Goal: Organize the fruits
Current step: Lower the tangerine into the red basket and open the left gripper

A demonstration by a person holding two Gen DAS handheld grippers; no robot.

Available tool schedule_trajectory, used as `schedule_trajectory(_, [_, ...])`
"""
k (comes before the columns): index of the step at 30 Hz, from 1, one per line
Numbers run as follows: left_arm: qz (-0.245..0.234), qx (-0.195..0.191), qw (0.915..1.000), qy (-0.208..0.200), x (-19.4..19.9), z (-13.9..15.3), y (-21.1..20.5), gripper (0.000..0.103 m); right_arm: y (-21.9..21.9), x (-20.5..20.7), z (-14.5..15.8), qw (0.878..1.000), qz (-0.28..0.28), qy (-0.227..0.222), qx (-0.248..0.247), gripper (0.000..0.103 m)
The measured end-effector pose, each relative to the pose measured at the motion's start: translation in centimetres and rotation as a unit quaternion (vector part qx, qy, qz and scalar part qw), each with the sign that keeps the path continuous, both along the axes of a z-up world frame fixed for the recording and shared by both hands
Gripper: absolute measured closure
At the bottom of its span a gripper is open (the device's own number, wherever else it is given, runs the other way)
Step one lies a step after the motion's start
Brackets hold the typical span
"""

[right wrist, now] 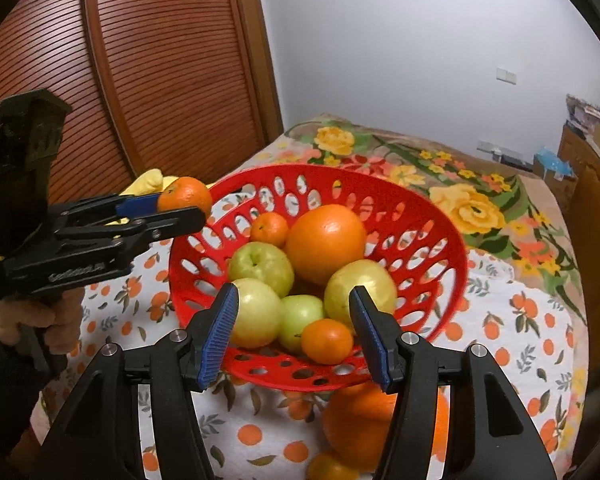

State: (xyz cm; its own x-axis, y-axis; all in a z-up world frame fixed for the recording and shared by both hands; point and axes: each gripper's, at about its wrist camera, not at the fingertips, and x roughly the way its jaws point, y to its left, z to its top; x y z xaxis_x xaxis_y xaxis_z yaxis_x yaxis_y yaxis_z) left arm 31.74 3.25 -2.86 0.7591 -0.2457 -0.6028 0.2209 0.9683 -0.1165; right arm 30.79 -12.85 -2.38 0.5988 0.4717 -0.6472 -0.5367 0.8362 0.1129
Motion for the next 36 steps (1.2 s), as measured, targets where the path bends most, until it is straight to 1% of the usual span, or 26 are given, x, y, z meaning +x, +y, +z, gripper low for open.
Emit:
schedule_trajectory(4, [0.001, 0.002, 1.0000, 0.008, 1.7, -0.2, -0.4, 0.059, -0.8, 0.1, 0.3, 1.000, -0.007, -0.004, 0.005, 0.044])
schedule_trajectory(17, [0.006, 0.029, 0.9991, 0.030, 6.9, -1.1, -1.5, 0.058, -3.2, 0.8, 0.3, 0.999, -0.029, -0.006, 0.011, 0.044])
schedule_trajectory(22, [0.013, 0.033, 0.9988, 0.033, 7.1, -1.4, -1.6, 0.058, -3.5, 0.6, 0.2, 0.999, -0.034, -0.007, 0.010, 0.044])
schedule_trajectory(34, [0.010, 0.043, 0.9984, 0.037, 7.6, -2.0, -1.6, 0.057, -4.1, 0.0, 0.6, 0.999, -0.041, -0.010, 0.007, 0.044])
schedule_trajectory(35, [0.010, 0.044, 0.9982, 0.039, 7.7, -2.0, -1.6, 0.057, -4.2, -0.1, 0.7, 0.999, -0.042, -0.011, 0.008, 0.044])
schedule_trajectory(36, [0.011, 0.043, 0.9983, 0.038, 7.8, -2.0, -1.6, 0.054, -4.3, 0.0, 0.7, 0.999, -0.042, -0.011, 0.008, 0.044])
